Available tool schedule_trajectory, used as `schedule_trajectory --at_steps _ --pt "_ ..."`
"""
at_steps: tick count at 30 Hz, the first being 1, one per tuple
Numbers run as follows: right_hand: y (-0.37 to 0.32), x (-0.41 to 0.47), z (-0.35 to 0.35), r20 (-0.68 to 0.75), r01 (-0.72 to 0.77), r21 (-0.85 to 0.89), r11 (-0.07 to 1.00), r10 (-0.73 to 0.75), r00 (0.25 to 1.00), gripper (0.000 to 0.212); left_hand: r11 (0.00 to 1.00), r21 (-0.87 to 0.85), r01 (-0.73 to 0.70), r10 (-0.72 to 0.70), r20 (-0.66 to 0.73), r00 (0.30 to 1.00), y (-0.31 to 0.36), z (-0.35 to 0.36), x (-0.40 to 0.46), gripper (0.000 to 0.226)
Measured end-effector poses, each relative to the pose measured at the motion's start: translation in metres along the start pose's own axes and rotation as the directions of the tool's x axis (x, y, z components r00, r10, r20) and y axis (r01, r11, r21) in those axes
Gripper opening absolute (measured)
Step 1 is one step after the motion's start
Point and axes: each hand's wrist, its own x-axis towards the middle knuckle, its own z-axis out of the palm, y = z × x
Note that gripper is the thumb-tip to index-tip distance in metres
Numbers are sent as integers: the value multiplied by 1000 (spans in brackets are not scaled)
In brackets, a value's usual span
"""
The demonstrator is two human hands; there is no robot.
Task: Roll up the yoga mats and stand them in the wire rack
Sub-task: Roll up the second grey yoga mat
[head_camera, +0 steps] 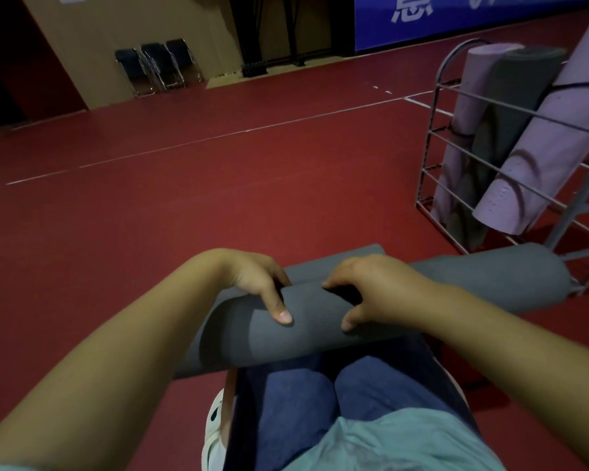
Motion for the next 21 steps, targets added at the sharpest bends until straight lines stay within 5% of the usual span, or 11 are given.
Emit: schedule_trajectory --at_steps 4,10,17,21 --pt "9 13 -10 64 -44 85 995 39 997 69 998 -43 48 -49 -21 999 -3 0 -2 74" --pt "21 43 -26 205 -70 143 987 40 978 63 946 322 -30 174 -428 887 21 15 -32 46" --pt "25 48 -31 270 -114 201 973 57 961 61 884 455 110 196 -573 796 30 45 -24 54" --pt "18 38 -30 167 -108 164 980 80 983 52 874 470 118 196 -566 801 28 35 -17 51"
